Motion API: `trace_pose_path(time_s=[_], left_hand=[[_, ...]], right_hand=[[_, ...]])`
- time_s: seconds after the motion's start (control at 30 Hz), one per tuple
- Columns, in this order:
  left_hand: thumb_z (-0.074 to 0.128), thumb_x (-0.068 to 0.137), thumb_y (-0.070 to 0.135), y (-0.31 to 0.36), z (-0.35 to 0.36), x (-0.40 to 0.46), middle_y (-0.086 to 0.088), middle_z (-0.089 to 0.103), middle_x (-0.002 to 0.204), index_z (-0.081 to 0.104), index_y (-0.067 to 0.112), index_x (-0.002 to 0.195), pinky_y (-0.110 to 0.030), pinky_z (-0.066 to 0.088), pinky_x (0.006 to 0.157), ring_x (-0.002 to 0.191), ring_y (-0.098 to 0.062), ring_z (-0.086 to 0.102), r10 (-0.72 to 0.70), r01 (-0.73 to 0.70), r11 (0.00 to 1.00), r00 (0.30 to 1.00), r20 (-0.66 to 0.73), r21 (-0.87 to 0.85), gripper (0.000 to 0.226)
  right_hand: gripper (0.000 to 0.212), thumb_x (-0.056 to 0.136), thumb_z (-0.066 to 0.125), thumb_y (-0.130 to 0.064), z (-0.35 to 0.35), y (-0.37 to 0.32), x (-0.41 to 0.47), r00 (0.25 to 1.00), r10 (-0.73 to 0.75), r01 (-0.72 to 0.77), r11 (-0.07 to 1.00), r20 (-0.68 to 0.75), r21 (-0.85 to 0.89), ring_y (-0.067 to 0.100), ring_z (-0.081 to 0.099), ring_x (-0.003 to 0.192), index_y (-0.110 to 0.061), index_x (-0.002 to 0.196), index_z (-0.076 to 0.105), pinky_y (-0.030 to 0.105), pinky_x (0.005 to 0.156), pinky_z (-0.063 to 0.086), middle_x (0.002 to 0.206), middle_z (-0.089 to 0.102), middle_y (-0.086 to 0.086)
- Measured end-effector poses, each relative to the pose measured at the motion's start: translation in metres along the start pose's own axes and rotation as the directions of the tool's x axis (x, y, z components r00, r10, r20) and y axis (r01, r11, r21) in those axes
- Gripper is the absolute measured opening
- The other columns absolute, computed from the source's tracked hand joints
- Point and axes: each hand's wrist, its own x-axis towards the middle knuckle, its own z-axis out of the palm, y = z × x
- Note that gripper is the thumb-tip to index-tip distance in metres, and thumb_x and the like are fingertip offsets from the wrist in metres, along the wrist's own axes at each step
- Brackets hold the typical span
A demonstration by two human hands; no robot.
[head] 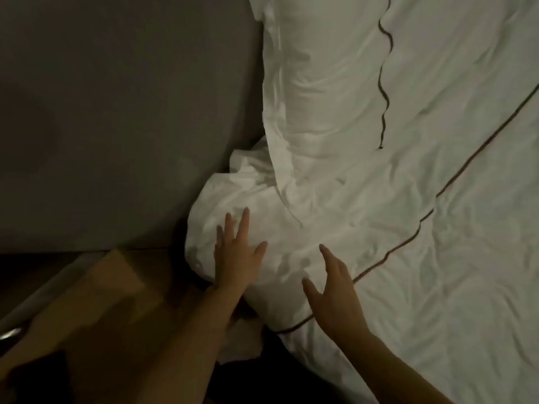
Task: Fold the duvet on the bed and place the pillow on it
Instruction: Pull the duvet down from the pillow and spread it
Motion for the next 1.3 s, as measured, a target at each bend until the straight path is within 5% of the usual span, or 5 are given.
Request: trace_pose_path(time_s=[0.4, 0.93, 1.07, 1.23, 1.3], left_hand=[[0.084, 0.062, 0.058, -0.011, 0.005, 0.078, -0.005, 0.040, 0.153, -0.011, 0.051, 0.148, -0.056, 0.039, 0.108, 0.136, -0.035, 0.041, -0.063, 0.071, 0.983, 0.997, 0.049, -0.167, 0.128], [0.058, 0.096, 0.038, 0.096, -0.003, -0.041, 0.004, 0.066, 0.126, 0.059, 0.024, 0.131, -0.024, 0.046, 0.094, 0.116, -0.017, 0.061, 0.046, -0.015, 0.984, 0.984, 0.174, -0.180, 0.037], [0.054, 0.098, 0.023, 0.152, -0.004, -0.092, 0.010, 0.060, 0.135, 0.048, 0.027, 0.143, -0.007, 0.030, 0.091, 0.125, -0.009, 0.055, 0.180, -0.146, 0.975, 0.961, 0.209, -0.167, 0.045], [0.059, 0.084, 0.025, 0.162, -0.021, -0.116, 0.002, 0.074, 0.091, 0.071, 0.021, 0.100, -0.034, 0.055, 0.085, 0.089, -0.010, 0.069, 0.284, -0.162, 0.946, 0.827, 0.485, -0.279, 0.020], [0.071, 0.084, 0.029, 0.155, -0.034, -0.082, 0.002, 0.073, 0.087, 0.069, 0.023, 0.093, -0.036, 0.059, 0.078, 0.085, -0.013, 0.069, 0.194, -0.007, 0.905, 0.898, 0.396, -0.426, 0.012]], right_hand=[[0.080, 0.091, 0.062, -0.040, 0.008, 0.009, 0.077, 0.983, 0.134, -0.139, 0.990, 0.125, 0.030, 0.018, 0.039, 0.137, -0.029, 0.155, 0.014, 0.036, 0.111, 0.039, 0.156, 0.029, 0.000], [0.087, 0.072, 0.047, -0.084, -0.032, -0.024, 0.045, 0.934, 0.289, -0.347, 0.870, 0.208, 0.349, 0.014, 0.045, 0.133, -0.046, 0.147, 0.023, 0.039, 0.110, 0.041, 0.148, 0.042, -0.012], [0.071, 0.079, 0.057, -0.072, -0.066, -0.025, 0.019, 0.841, 0.454, -0.526, 0.561, 0.294, 0.639, 0.020, 0.059, 0.115, -0.040, 0.137, 0.033, 0.046, 0.095, 0.053, 0.130, 0.055, -0.010], [0.030, 0.089, 0.055, -0.029, -0.095, -0.015, 0.002, 0.886, 0.450, -0.435, 0.724, 0.110, 0.535, 0.021, 0.067, 0.081, -0.018, 0.116, 0.049, 0.031, 0.066, 0.057, 0.101, 0.065, 0.004], [0.025, 0.092, 0.049, -0.023, -0.097, -0.013, -0.001, 0.899, 0.436, -0.403, 0.796, 0.034, 0.451, 0.020, 0.062, 0.089, -0.017, 0.116, 0.051, 0.030, 0.074, 0.053, 0.106, 0.063, 0.002]])
